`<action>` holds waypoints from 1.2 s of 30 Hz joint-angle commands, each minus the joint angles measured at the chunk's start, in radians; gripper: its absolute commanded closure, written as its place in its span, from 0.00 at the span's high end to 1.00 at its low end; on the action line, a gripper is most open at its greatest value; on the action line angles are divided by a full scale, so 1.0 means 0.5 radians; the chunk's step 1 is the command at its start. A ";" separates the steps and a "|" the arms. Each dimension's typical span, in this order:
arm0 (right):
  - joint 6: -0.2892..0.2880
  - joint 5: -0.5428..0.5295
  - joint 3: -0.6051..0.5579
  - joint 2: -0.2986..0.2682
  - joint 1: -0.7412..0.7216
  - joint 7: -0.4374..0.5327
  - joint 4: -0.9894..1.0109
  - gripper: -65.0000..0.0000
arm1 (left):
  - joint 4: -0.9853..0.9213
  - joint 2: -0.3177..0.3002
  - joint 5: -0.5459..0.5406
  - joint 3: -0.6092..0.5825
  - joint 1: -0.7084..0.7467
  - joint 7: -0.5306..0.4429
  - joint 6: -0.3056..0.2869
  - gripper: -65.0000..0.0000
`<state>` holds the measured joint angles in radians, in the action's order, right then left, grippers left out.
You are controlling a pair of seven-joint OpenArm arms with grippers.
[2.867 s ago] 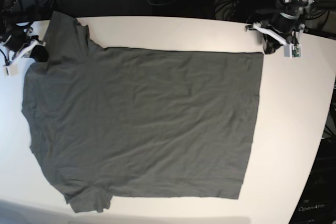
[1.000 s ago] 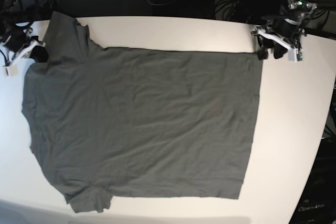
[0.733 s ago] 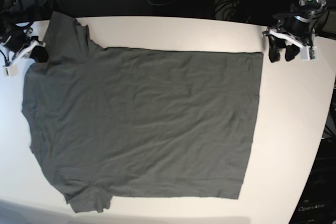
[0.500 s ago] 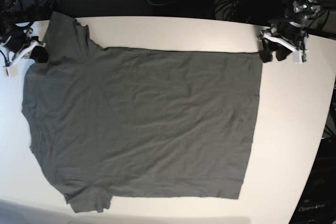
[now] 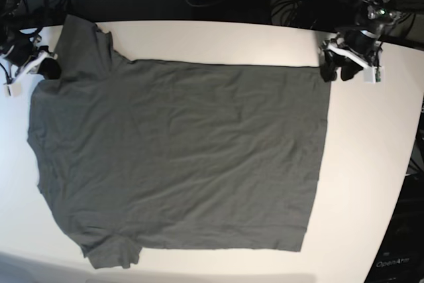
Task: Fold the T-shirt properly
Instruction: 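Close the left gripper on the hem corner of the shirt, then lift both held corners and drag them across the shirt toward the sleeves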
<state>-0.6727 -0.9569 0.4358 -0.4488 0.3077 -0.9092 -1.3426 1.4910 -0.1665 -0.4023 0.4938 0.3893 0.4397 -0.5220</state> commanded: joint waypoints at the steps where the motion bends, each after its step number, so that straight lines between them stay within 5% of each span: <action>1: -0.051 -0.036 0.014 -0.046 -0.006 0.016 -0.026 0.01 | -0.010 -0.018 0.063 -0.001 -0.037 0.123 0.008 0.48; 8: -0.051 -0.036 0.014 -0.046 -0.006 0.016 -0.026 0.01 | -0.031 0.003 0.294 -0.001 -0.188 0.393 0.008 0.48; 30: -0.051 -0.036 0.014 -0.046 -0.009 0.016 -0.026 0.01 | -0.019 -0.061 0.281 -0.265 -0.185 0.746 0.002 0.48; 36: -0.051 -0.036 0.014 -0.046 -0.009 0.016 -0.026 0.01 | -0.034 -0.052 0.294 -0.250 -0.188 0.905 -0.292 0.48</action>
<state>-0.6727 -0.9565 0.4358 -0.4484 0.3080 -0.9127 -1.3426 1.4990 -0.1986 -0.3378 0.3786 0.2676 0.7349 -0.6754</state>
